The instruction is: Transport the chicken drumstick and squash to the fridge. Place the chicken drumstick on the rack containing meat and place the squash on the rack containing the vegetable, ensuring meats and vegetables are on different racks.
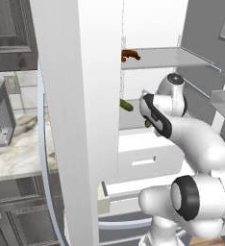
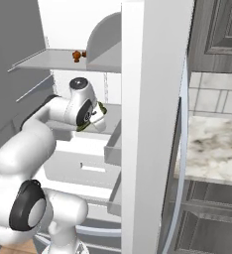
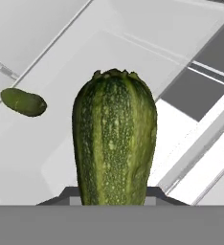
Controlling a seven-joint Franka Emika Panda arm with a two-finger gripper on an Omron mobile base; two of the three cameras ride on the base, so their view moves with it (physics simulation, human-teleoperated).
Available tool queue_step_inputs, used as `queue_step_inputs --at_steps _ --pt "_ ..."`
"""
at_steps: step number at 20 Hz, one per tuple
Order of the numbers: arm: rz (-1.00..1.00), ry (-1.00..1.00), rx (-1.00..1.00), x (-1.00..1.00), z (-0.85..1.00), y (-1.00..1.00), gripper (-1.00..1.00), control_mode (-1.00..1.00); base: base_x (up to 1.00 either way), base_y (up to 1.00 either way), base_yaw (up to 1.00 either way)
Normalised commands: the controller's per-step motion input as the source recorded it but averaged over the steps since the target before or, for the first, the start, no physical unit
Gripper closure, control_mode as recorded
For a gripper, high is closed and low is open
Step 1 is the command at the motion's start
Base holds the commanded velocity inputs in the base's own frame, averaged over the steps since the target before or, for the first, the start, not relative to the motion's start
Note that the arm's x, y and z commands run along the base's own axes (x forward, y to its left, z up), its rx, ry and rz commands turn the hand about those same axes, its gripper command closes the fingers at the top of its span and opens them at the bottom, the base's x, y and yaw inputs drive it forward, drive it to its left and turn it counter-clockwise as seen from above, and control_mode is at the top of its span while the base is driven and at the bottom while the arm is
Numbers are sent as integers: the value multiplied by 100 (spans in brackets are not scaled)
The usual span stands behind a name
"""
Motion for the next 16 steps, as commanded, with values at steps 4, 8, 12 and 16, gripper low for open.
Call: queue_step_inputs --at_steps 4,8,12,16 --pt "0 7 0 53 -22 -25 100 -100 0 0 0" --pt "0 6 0 50 -29 -19 100 -100 0 0 0" --pt "1 6 0 42 -37 -24 100 -100 0 0 0" --pt "0 1 0 36 -35 -28 100 -100 0 0 0"
